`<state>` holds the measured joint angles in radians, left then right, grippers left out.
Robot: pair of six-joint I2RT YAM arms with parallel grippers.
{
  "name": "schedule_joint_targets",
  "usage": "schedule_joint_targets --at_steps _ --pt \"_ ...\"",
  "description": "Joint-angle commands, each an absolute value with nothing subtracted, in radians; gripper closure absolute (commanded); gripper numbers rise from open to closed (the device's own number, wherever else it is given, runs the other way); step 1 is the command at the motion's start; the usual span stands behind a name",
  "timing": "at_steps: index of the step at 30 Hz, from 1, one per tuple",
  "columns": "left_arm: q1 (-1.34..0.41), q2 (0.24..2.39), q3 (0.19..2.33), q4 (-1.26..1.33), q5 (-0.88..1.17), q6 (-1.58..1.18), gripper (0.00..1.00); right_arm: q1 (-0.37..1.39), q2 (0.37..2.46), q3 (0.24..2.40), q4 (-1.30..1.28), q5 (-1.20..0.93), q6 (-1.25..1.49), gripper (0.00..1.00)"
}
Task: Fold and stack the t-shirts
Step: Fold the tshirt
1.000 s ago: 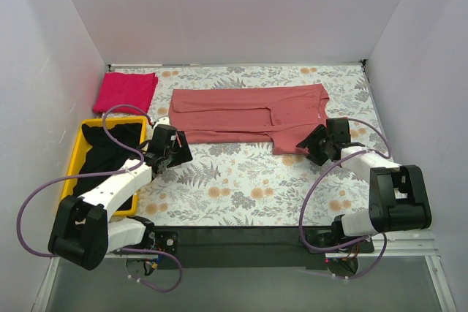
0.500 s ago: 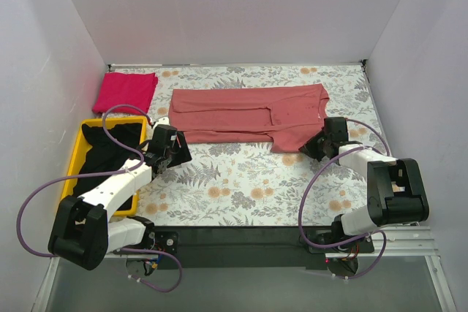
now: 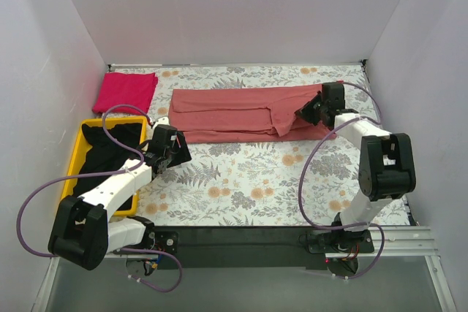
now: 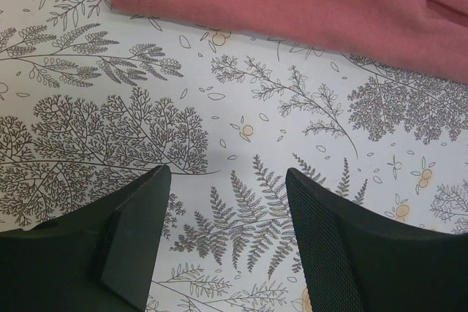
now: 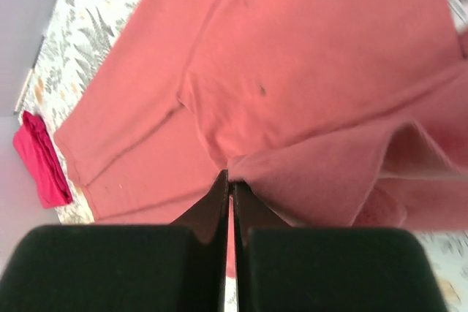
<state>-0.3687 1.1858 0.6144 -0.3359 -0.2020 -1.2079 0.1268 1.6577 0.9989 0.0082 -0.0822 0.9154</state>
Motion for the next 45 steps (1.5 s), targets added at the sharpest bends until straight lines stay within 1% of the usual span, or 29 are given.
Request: schedule_joint_targets --at_steps 1,15,20,21,22,23,25,26,28,29,32,34,35,39,41,42,45 --pt "-0.373 1.180 0.635 -0.336 -0.235 -1.204 0.37 0.129 1.730 1.130 0.032 -0.092 0.887 0.99" --pt "-0.371 1.227 0.635 -0.339 -0.247 -1.210 0.37 0.081 1.988 1.443 0.034 -0.156 0.822 0.99" --pt "-0.371 1.236 0.634 -0.342 -0.249 -1.215 0.37 0.068 2.035 1.483 0.037 -0.181 0.819 0.99" --pt "-0.371 1.236 0.634 -0.342 -0.252 -1.218 0.37 0.066 2.048 1.491 0.037 -0.184 0.818 0.97" --pt "-0.373 1.236 0.634 -0.342 -0.253 -1.219 0.37 0.066 2.054 1.496 0.037 -0.195 0.815 0.94" --pt "-0.373 1.236 0.634 -0.344 -0.256 -1.229 0.37 0.066 2.059 1.497 0.038 -0.199 0.808 0.86" --pt "-0.371 1.232 0.634 -0.350 -0.270 -1.241 0.37 0.061 2.056 1.491 0.035 -0.206 0.776 0.74" --pt "-0.370 1.229 0.635 -0.354 -0.275 -1.261 0.37 0.060 2.037 1.485 0.035 -0.204 0.761 0.62" --pt "-0.359 1.223 0.641 -0.360 -0.275 -1.284 0.37 0.051 2.013 1.465 0.026 -0.212 0.723 0.53" --pt "-0.351 1.220 0.647 -0.365 -0.273 -1.296 0.37 0.048 1.997 1.459 0.002 -0.215 0.686 0.45" --pt "-0.322 1.236 0.707 -0.397 -0.294 -1.339 0.35 0.028 1.919 1.421 -0.099 -0.203 0.591 0.38" --pt "-0.285 1.261 0.765 -0.429 -0.299 -1.367 0.32 0.012 1.844 1.385 -0.147 -0.155 0.554 0.36" --pt "-0.272 1.276 0.784 -0.436 -0.292 -1.374 0.32 0.009 1.817 1.331 -0.162 -0.141 0.531 0.35" --pt "-0.186 1.376 0.850 -0.456 -0.230 -1.385 0.28 -0.098 1.657 1.155 -0.189 -0.146 0.535 0.34" --pt "-0.176 1.403 0.880 -0.456 -0.227 -1.384 0.27 -0.141 1.602 1.085 -0.183 -0.181 0.545 0.34" --pt "-0.170 1.423 0.890 -0.454 -0.230 -1.384 0.27 -0.184 1.591 1.025 -0.167 -0.199 0.549 0.34" --pt "-0.161 1.454 0.908 -0.445 -0.232 -1.384 0.27 -0.251 1.562 0.933 -0.124 -0.296 0.549 0.34"
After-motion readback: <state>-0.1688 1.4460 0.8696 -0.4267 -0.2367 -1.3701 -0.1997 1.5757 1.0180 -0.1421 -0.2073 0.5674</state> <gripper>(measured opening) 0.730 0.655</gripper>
